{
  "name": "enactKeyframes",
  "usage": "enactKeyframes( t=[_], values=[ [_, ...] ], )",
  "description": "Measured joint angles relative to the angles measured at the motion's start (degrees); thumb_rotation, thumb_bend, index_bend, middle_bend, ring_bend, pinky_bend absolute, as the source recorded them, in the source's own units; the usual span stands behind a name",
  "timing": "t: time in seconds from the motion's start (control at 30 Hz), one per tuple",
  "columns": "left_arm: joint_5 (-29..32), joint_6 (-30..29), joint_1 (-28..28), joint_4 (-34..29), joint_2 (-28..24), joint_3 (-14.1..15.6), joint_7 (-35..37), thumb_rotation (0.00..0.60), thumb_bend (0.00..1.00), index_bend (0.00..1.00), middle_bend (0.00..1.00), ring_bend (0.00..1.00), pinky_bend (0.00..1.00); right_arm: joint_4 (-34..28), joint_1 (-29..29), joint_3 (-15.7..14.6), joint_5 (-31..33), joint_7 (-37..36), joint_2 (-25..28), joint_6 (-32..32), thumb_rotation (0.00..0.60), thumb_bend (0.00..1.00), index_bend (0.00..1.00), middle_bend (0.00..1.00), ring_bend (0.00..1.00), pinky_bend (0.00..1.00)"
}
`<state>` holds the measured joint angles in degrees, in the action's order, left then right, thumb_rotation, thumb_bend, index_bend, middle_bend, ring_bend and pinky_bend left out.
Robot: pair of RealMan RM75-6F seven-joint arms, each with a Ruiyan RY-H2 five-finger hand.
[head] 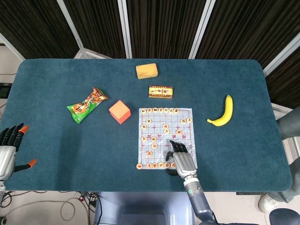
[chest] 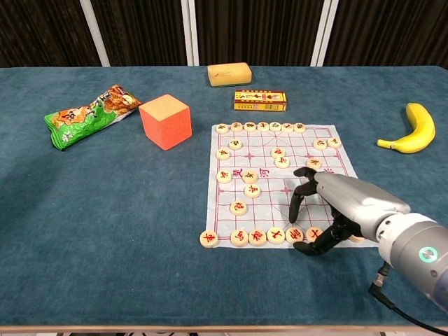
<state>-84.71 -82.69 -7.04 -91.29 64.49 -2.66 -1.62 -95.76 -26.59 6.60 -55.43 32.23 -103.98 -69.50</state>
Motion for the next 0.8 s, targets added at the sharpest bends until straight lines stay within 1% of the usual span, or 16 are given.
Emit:
enactKeyframes(
  t=[0.43,0.63,0.8],
  values=[
    [0.48,0.31,-0.11,-0.27,0.03,-0.06,-0.55,0.600,0.00,0.00,0.00,0.00,0.00,1.09,0.16,-0.42,0.53,0.14,-0.85,0.26,0.600,0.32,0.49,0.03,0.00,0.00],
    [0.61,0.46,-0.18,-0.44,0.01,-0.08,-0.58,0.600,0.00,0.00,0.00,0.00,0.00,1.50,0.20,-0.42,0.70,0.02,-1.45,0.38,0.600,0.32,0.52,0.03,0.00,0.00],
    [0.67,0.60,-0.22,-0.56,-0.06,-0.05,-0.48,0.600,0.00,0.00,0.00,0.00,0.00,1.56,0.14,-0.34,0.46,0.30,-1.74,0.17,0.600,0.32,0.53,0.03,0.00,0.00]
  ],
)
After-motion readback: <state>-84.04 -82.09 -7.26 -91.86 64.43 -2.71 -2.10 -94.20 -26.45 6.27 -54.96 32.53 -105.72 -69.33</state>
